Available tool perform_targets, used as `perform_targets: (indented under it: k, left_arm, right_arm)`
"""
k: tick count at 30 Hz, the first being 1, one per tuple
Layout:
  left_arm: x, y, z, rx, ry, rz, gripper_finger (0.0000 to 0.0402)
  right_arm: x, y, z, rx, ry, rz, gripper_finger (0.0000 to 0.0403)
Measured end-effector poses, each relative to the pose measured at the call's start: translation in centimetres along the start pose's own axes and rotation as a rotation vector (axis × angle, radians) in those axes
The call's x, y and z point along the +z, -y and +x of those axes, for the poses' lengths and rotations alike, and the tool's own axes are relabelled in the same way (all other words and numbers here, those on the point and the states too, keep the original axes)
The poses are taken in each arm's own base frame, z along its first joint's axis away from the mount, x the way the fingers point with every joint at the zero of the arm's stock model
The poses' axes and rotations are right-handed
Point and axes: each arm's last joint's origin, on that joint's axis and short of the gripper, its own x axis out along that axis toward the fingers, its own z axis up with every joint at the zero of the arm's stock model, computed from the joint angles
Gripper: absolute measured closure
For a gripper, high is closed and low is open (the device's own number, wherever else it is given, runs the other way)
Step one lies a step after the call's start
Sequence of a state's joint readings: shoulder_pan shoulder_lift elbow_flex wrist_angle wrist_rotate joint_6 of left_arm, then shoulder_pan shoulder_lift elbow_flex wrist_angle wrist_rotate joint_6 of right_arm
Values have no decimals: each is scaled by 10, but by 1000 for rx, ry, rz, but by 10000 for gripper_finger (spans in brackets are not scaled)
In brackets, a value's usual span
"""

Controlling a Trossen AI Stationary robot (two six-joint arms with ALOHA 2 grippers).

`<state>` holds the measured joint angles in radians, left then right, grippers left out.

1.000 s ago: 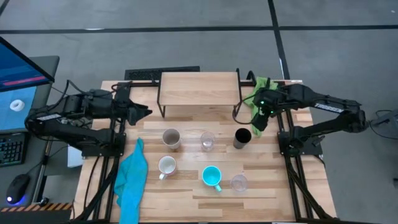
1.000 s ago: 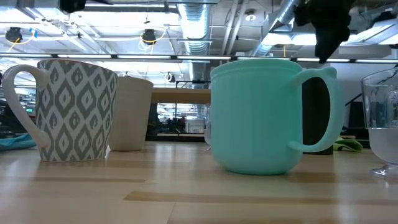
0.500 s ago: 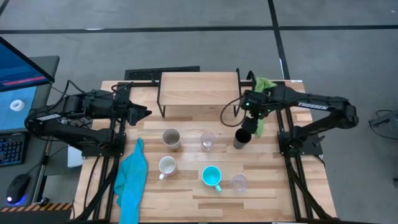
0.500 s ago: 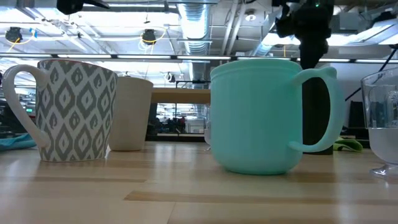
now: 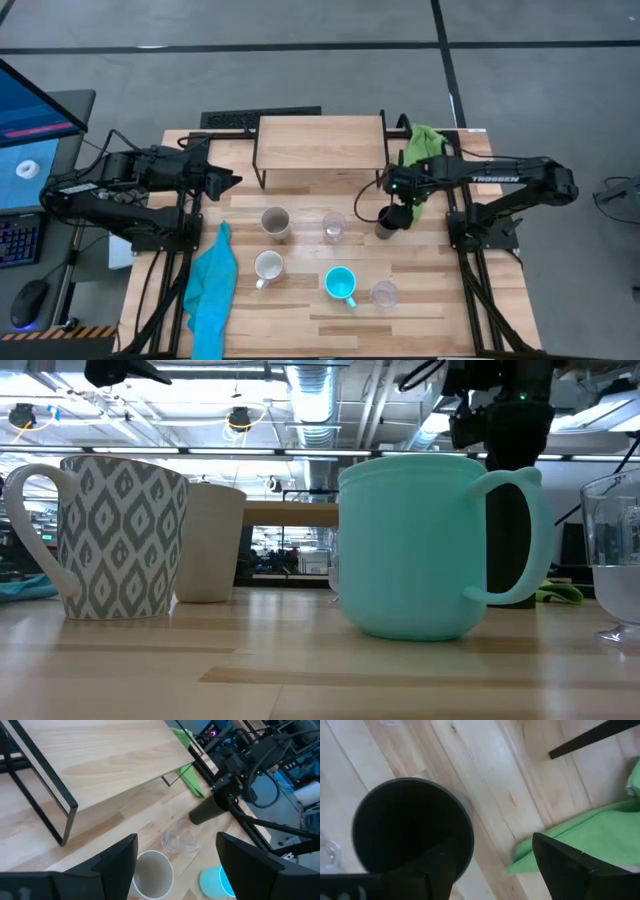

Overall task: Stack small to large cups/mugs on shelf
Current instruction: Put the black cup on the shelf

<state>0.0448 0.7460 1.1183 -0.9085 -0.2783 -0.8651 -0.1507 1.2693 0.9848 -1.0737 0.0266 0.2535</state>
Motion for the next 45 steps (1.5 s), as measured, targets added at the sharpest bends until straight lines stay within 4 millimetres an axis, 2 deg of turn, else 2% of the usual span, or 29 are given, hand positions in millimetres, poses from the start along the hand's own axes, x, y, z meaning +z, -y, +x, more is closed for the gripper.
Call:
perform_targets:
  k: [4, 7, 14, 21, 25, 29, 34, 40, 45]
  left_arm:
    - [0, 0, 0, 1, 1, 0, 141]
    - [0, 0, 0, 7, 7, 0, 141]
    - [0, 0, 0, 10, 11, 0, 141]
    - [0, 0, 0, 11, 12, 0, 141]
    - [0, 0, 0, 11, 12, 1, 141]
    - [0, 0, 0, 11, 12, 1, 141]
    - [0, 0, 0, 11, 12, 1, 141]
    - [0, 0, 0, 10, 10, -9, 141]
    - [0, 0, 0, -3, -5, -11, 141]
  right_arm:
    - [0, 1, 4, 1, 9, 3, 129]
    - [1, 0, 4, 3, 15, 4, 147]
    - [3, -1, 10, -4, -16, -17, 241]
    - [6, -1, 17, -11, -46, -17, 379]
    - [5, -1, 13, -11, -52, 0, 385]
    - [8, -2, -8, -16, -72, 26, 394]
    - [21, -2, -53, 2, -1, 15, 391]
    - [44, 8, -110, 14, 132, 13, 395]
    - [71, 21, -138, -15, 158, -48, 398]
